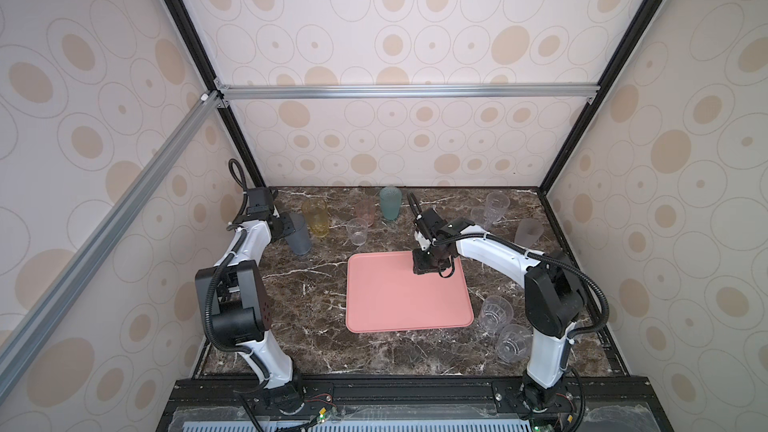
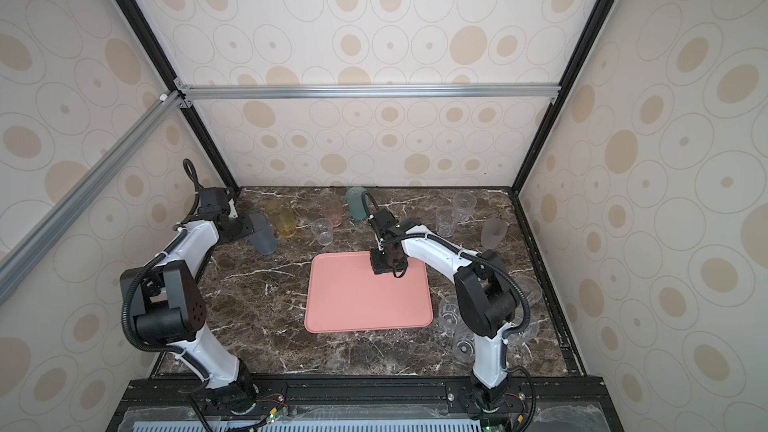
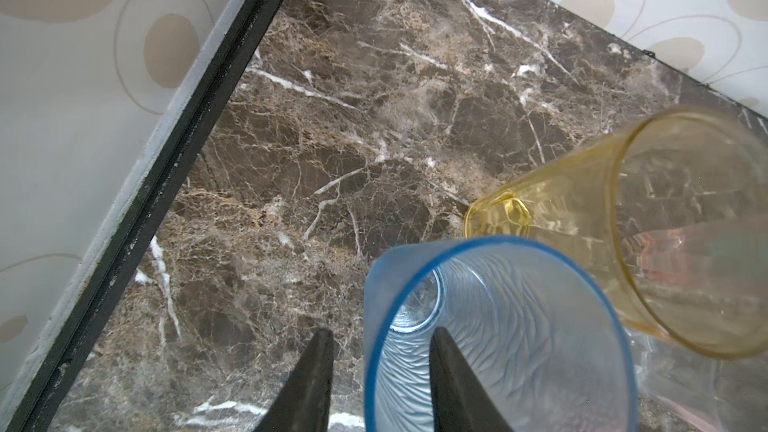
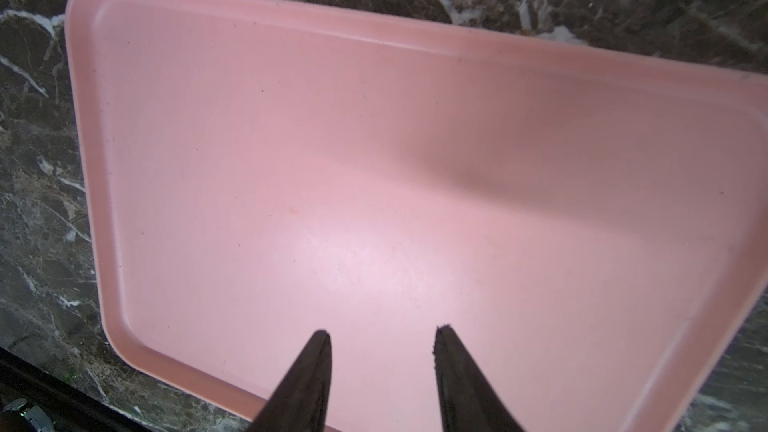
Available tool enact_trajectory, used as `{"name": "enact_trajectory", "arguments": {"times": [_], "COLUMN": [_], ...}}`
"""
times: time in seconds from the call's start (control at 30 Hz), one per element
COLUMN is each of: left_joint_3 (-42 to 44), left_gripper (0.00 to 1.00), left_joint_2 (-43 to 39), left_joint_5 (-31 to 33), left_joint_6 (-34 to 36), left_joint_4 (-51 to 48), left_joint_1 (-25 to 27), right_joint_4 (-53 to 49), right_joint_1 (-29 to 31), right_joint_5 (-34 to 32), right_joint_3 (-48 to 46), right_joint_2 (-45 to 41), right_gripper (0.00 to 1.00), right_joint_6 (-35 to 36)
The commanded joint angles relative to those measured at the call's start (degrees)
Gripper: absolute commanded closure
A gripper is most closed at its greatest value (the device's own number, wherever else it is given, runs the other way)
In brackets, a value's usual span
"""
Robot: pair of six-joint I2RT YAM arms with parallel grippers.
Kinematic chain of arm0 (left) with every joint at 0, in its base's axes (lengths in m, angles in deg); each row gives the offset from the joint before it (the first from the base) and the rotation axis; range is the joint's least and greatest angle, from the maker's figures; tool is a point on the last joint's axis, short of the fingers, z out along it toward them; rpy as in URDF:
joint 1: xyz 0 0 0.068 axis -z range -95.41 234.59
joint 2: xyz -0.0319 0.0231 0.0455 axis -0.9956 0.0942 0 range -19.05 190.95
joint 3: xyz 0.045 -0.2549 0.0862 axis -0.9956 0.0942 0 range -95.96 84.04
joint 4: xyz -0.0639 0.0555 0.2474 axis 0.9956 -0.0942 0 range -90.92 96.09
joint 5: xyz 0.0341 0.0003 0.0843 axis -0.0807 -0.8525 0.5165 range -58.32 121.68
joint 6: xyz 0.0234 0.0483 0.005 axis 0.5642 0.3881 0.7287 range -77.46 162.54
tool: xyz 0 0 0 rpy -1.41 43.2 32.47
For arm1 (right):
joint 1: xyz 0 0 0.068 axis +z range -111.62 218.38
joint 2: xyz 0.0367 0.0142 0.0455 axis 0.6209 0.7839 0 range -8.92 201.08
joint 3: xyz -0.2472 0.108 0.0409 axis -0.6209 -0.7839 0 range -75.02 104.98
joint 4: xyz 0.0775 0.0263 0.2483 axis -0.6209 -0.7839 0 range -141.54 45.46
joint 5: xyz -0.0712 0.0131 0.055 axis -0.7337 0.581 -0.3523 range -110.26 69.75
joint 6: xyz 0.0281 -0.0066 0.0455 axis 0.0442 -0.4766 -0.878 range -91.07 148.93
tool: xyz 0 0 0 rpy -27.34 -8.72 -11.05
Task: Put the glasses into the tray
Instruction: 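Grasp the blue frosted glass with the left gripper and lift it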
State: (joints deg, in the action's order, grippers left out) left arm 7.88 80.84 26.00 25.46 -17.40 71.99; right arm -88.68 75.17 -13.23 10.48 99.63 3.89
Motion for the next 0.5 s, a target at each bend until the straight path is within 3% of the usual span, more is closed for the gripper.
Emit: {"name": "enact_trajectory", "arguments": {"times": [0.0,0.23,0.47], "left_joint_3": [-2.24,-2.46,-0.98], "left_gripper": [0.69,0.9,1.0], "left_joint_2": [1.29,1.57,-2.46], "left_joint_5": [-0.52,-0.39,1.95], "left_joint_6": [0.11,0.75,2.56], "left_joint_4": [1.46,-0.39,-3.82], "left_joint_1": [-0.57,-0.63,-0.58], "right_joint_4": [-1.1,-1.19,-1.78], "right_joint_1": [0.48,0.56,0.61], "right_joint_5": [-1.29,-1.76,-1.05], "right_joint_3": [0.63,1.34,2.82], "right_joint_2": [0.61,0.98,2.11], "right_gripper": [0.56,0.57,0.57], "right_joint_6": [1.04,1.34,1.24]}}
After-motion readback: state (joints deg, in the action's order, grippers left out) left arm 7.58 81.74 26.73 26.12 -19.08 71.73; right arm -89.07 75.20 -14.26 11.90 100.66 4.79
